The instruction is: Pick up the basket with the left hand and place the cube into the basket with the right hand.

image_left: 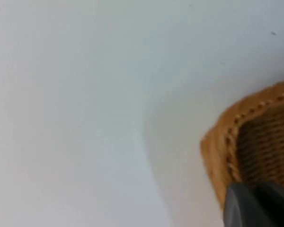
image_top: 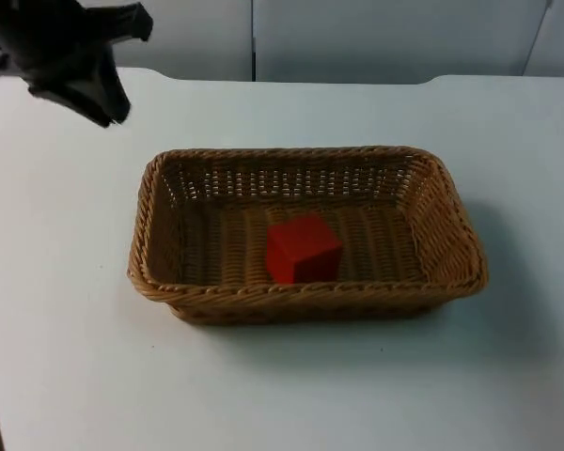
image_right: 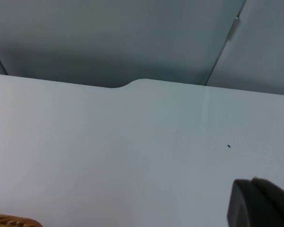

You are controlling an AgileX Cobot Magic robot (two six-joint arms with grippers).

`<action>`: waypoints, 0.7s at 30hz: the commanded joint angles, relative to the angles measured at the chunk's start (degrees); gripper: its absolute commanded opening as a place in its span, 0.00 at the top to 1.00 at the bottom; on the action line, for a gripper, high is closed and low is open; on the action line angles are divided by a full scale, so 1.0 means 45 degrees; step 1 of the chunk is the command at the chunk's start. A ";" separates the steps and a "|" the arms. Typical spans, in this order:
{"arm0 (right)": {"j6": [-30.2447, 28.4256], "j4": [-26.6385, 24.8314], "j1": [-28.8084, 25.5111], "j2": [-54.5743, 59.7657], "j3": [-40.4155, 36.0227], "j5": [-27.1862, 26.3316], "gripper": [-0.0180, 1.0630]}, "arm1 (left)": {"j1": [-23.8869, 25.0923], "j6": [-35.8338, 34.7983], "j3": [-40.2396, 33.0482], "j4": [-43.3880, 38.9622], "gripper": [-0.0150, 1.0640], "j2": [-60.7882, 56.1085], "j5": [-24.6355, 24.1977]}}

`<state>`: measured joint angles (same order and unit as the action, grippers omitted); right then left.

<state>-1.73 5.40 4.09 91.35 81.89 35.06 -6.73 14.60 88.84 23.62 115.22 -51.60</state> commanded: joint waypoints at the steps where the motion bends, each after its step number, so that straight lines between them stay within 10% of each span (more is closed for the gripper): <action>1: -0.0052 0.0162 -0.0016 -0.0304 0.0047 -0.0279 0.99 | -0.0052 -0.1126 0.0700 -0.2309 0.99 -0.0730 -0.0458; 11: 0.2455 0.2739 -0.0016 -0.3409 -0.0505 -0.1529 0.99 | -0.0052 -0.1759 -0.0971 -0.4890 0.99 -0.5936 0.0578; 15: 0.6464 0.6088 -0.0016 -0.7020 -0.3992 -0.3261 0.99 | -0.0052 -0.1576 -0.4529 -0.4491 0.99 -1.0609 0.2667; 21: 0.6558 0.6735 -0.0016 -1.1222 -0.7717 -0.2989 0.99 | -0.0052 -0.1521 -0.8180 -0.4796 0.99 -1.6169 0.2718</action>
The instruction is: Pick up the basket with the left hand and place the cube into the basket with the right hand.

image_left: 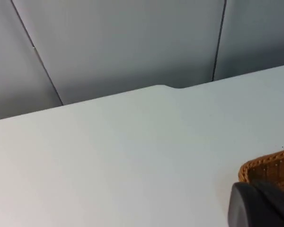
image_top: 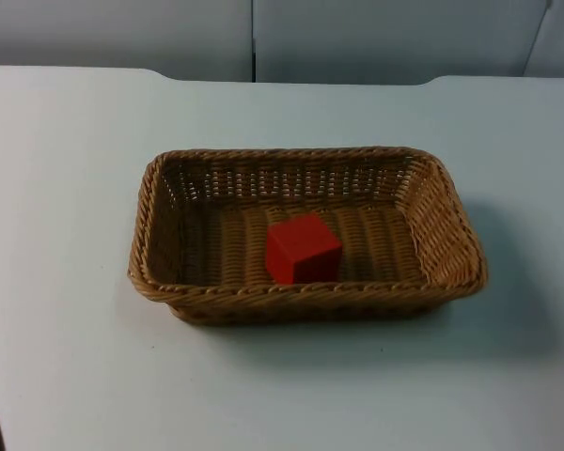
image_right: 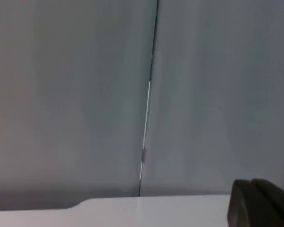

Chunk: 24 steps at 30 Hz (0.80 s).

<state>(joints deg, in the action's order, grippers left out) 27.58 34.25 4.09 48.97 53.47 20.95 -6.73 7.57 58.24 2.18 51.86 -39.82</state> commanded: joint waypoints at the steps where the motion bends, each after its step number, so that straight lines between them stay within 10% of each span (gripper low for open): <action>1: 0.0045 0.0325 -0.0016 -0.1803 -0.1400 0.0145 0.99 | -0.0052 0.0041 -0.1380 -0.0031 0.99 -0.2089 0.0100; 16: -0.6858 -0.7541 -0.0016 -1.0882 -0.3459 0.9056 0.99 | -0.0052 -0.0881 -0.5267 0.0074 0.99 -1.1281 -0.2506; 24: -0.7560 -0.8701 -0.0016 -1.0882 -0.5235 0.9253 0.99 | -0.0052 -0.0881 -0.6093 -0.0024 0.99 -1.1524 -0.4083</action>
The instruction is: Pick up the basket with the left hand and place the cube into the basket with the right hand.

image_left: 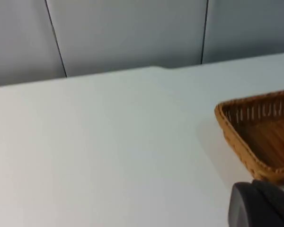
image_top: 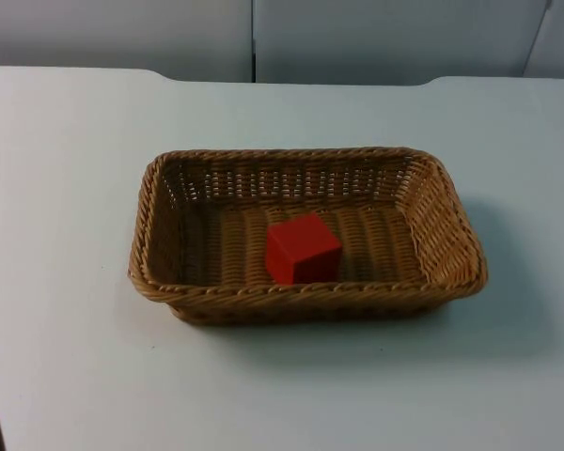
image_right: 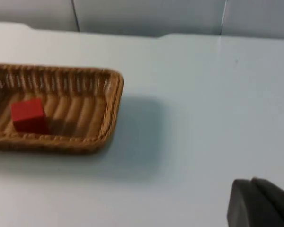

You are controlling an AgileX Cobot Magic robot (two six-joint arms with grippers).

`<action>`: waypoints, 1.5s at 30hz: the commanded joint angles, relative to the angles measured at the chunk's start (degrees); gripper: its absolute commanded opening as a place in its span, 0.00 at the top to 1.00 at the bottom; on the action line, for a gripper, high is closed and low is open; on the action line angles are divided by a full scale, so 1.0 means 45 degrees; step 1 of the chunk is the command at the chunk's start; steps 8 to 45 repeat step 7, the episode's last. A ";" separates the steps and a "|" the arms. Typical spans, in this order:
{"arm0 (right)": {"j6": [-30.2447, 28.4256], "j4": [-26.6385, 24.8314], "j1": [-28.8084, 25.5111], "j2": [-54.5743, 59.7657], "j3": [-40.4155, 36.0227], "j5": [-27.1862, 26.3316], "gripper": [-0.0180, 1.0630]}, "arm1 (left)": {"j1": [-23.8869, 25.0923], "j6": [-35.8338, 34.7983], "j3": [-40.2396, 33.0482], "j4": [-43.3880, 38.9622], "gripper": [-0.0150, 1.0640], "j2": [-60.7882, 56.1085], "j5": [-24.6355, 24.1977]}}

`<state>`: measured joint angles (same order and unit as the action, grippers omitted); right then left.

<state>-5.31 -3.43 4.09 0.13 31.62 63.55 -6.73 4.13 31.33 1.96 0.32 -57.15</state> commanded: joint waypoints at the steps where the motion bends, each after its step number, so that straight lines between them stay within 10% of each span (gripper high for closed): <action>1: -0.0251 -0.0327 -0.0016 -0.0028 -0.0380 -0.0214 0.99 | -0.0052 -0.0118 -0.0115 0.0023 0.99 -0.0072 -0.0233; 45: -0.0196 -0.0181 -0.0016 -0.0028 -0.0516 -0.0342 0.99 | -0.0052 -0.0181 -0.0434 -0.0131 0.99 -0.0072 -0.1055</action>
